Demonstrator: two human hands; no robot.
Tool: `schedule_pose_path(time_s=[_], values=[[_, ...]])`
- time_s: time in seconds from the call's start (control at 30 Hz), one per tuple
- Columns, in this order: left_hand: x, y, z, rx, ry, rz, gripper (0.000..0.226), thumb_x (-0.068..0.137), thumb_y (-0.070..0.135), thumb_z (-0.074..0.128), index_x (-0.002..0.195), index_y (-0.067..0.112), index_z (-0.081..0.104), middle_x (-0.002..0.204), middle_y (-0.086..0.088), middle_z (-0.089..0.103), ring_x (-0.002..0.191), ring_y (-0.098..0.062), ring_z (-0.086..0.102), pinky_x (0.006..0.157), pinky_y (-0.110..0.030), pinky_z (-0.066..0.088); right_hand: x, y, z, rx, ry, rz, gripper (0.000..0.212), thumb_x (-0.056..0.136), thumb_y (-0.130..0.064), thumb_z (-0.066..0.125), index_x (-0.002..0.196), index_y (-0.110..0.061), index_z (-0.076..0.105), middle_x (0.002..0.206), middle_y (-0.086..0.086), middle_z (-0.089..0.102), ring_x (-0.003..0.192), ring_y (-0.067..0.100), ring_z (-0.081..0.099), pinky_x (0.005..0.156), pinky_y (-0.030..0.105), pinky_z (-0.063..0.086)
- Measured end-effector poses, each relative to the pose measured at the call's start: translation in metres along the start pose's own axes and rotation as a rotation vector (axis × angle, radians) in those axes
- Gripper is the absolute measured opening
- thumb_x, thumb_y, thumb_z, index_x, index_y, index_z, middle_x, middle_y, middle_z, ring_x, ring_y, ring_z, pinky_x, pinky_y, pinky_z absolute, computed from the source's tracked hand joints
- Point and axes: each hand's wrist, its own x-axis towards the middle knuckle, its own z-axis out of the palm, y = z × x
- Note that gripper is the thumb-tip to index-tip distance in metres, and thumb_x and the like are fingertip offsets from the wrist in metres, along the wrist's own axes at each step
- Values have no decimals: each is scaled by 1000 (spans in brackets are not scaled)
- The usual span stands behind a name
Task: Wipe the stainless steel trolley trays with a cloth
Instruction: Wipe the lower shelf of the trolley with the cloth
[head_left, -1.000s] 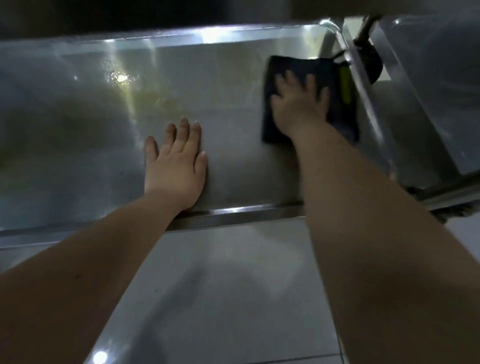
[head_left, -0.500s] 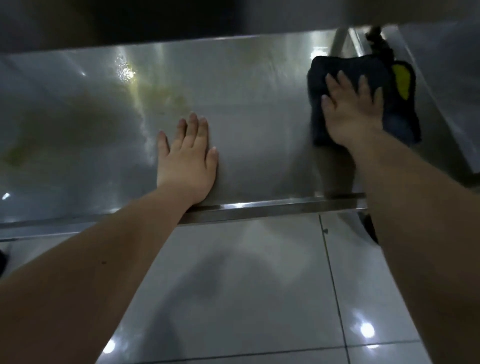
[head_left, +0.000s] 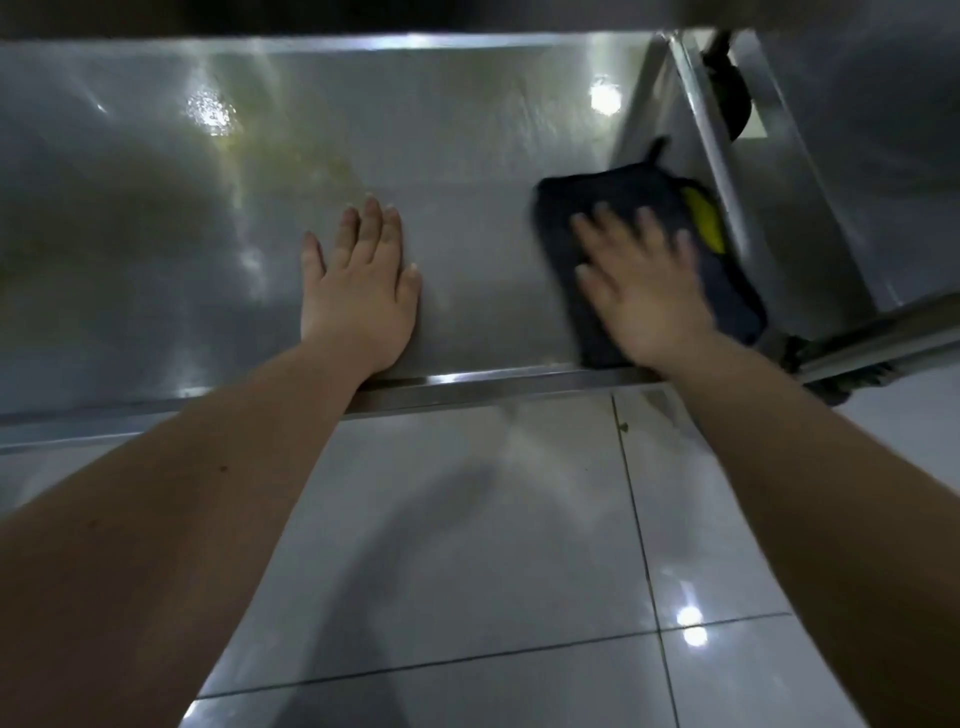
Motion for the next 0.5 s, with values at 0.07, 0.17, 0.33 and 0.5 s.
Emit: schedule_pose_path(time_s=[0.07, 0.17, 0.33, 0.5], values=[[1, 1, -1, -14, -15, -5, 62, 102, 40, 19, 156, 15, 3, 164, -5, 1, 150, -24, 0, 117, -53, -3, 2, 34, -3, 22, 13, 244, 54, 102, -47, 20, 154, -38, 10, 164, -10, 5, 150, 26, 1, 117, 52, -3], [6, -4, -6, -172, -44, 4, 60, 103, 34, 29, 156, 14, 8, 164, -8, 1, 150, -25, -2, 118, -49, -3, 0, 39, 0, -21, 7, 342, 54, 102, -48, 13, 154, -37, 5, 164, -9, 1, 150, 25, -3, 117, 51, -8], [-2, -75, -25, -170, 35, 87, 55, 101, 14, 36, 153, 6, 21, 161, -18, 9, 148, -40, 3, 117, -53, 8, 2, 30, -7, -33, -90, 391, 54, 102, -49, 8, 154, -39, -4, 163, -10, -7, 149, 30, -10, 118, 51, -9], [-32, -129, -21, 27, 25, -49, 55, 103, 36, 26, 153, 17, 19, 162, -7, 13, 149, -33, 5, 113, -61, 1, -1, 7, -9, -17, -128, 510, 53, 101, -52, 7, 152, -44, -6, 162, -13, -10, 145, 44, -14, 117, 56, -10]])
